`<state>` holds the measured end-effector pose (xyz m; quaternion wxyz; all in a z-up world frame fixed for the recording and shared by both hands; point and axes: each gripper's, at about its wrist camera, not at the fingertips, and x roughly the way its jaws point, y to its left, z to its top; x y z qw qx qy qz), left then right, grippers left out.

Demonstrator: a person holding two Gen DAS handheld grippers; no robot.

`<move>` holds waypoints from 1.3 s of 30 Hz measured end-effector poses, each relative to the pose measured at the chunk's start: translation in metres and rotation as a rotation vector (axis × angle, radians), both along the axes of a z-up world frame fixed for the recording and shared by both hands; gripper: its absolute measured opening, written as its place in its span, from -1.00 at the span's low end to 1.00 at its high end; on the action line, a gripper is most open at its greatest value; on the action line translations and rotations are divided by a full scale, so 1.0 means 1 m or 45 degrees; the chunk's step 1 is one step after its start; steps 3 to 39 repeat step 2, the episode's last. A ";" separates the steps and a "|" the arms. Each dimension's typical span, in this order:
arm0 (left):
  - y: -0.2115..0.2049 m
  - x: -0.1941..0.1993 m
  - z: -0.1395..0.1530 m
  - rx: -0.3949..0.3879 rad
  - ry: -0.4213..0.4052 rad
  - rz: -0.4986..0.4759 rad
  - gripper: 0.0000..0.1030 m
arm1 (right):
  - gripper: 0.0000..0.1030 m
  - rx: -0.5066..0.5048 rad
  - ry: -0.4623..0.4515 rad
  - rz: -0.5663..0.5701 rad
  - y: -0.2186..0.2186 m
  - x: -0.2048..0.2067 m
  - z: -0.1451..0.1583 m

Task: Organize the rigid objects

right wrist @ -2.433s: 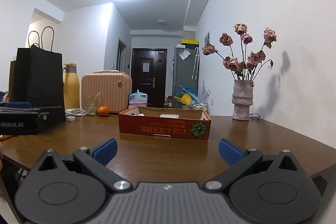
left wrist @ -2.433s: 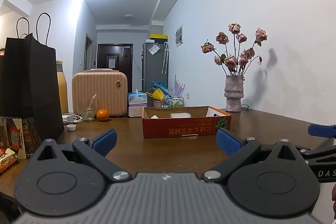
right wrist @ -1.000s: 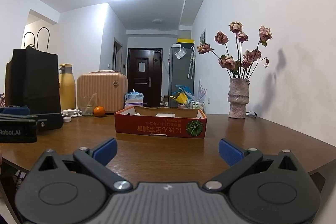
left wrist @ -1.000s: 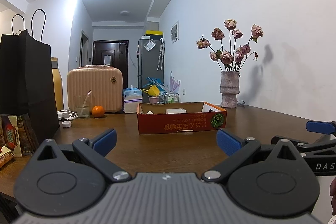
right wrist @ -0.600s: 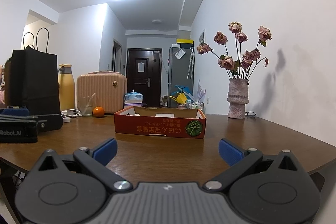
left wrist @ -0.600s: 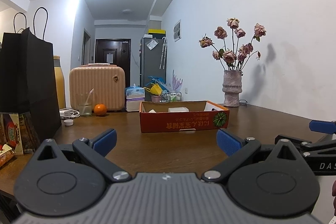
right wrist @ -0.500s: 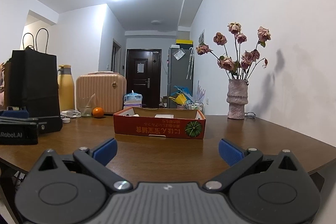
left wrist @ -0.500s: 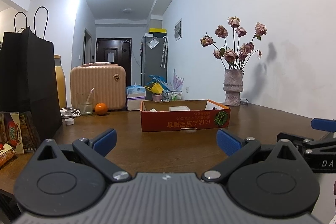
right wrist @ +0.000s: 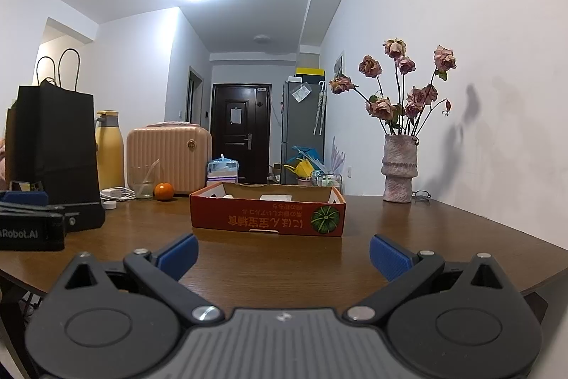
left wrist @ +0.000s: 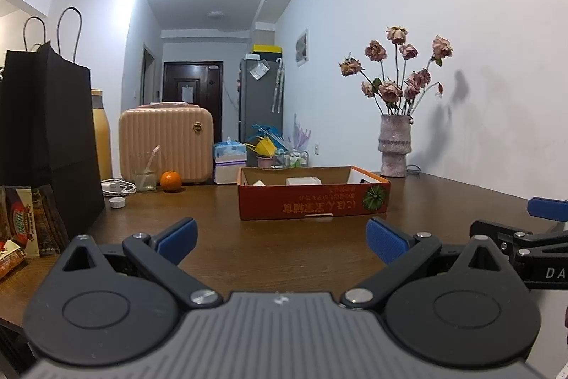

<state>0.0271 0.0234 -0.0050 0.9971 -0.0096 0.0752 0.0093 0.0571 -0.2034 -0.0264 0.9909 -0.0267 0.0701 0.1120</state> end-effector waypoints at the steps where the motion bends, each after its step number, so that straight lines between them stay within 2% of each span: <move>1: 0.000 0.001 0.000 -0.004 0.002 -0.016 1.00 | 1.00 0.003 0.004 0.000 0.000 0.001 -0.001; 39: 0.001 0.002 -0.001 -0.010 0.011 -0.026 1.00 | 1.00 0.005 0.012 -0.001 0.000 0.002 -0.002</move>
